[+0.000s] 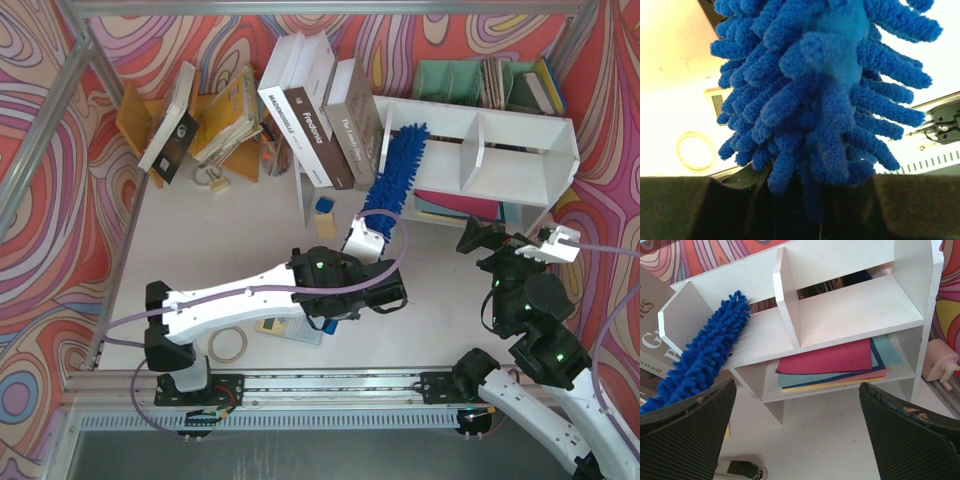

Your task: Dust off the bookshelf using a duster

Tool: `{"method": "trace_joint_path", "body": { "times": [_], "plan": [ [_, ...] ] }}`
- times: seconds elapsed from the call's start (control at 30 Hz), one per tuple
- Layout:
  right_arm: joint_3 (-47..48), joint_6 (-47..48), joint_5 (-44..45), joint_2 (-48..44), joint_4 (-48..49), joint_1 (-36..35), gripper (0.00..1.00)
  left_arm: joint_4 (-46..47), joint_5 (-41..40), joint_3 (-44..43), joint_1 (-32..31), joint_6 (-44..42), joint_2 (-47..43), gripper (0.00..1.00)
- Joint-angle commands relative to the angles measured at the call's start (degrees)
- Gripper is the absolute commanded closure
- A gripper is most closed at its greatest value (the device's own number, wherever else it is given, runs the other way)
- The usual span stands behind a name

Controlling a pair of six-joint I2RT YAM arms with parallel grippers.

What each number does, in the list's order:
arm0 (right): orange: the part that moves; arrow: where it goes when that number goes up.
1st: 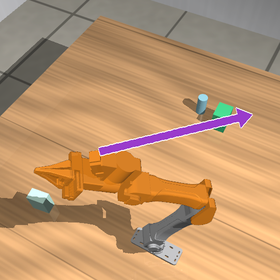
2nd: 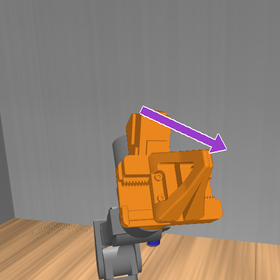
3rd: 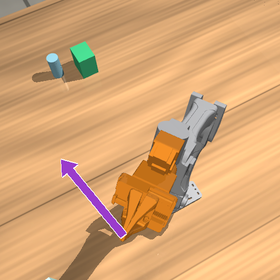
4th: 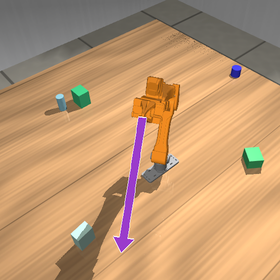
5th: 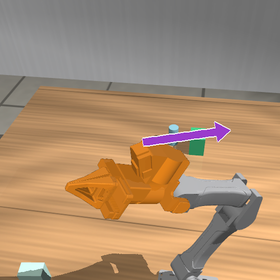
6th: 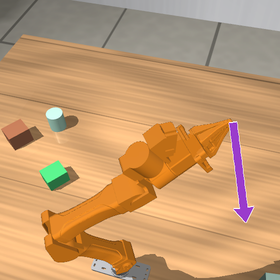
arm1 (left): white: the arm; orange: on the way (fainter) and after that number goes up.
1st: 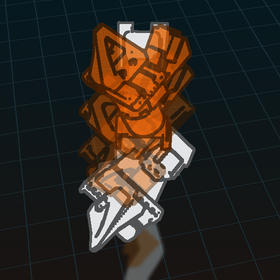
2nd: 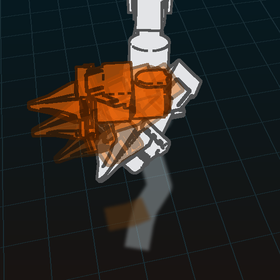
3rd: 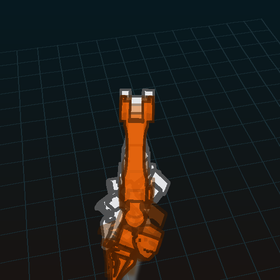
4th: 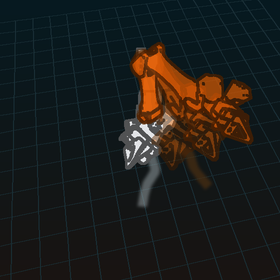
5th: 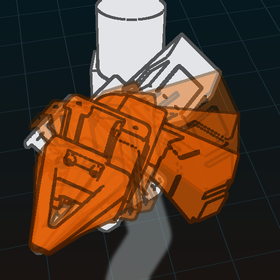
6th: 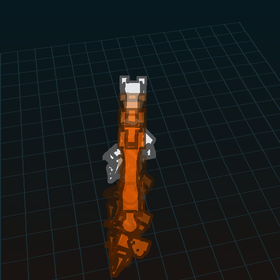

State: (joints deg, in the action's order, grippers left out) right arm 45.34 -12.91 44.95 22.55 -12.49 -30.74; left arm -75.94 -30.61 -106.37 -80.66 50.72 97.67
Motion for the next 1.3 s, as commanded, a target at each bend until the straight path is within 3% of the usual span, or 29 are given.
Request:
{"method": "trace_joint_path", "body": {
  "times": [0.0,0.33,0.67,0.87,1.27],
  "plan": [
    [0.1,0.5,0.5,-0.6,-0.1,-0.1,0.01,4.0,2.0,-3.0,0.4,-2.6,3.7,1.00],
    [-0.1,0.3,0.6,-1.3,-0.3,0.0,0.01,5.1,3.5,-10.3,-0.3,-7.5,8.8,1.00],
    [-0.1,-0.3,0.4,-0.3,-0.4,0.0,0.01,6.2,-0.5,2.2,0.6,-3.3,-0.4,1.00],
    [0.0,-0.2,0.5,-0.5,-0.6,0.0,0.01,5.2,-1.8,4.8,2.7,-2.7,-3.3,1.00],
    [-0.1,-0.3,0.5,-1.0,-0.6,0.0,0.01,8.8,5.0,-4.9,2.6,-7.2,5.7,1.00]
  ]
}}
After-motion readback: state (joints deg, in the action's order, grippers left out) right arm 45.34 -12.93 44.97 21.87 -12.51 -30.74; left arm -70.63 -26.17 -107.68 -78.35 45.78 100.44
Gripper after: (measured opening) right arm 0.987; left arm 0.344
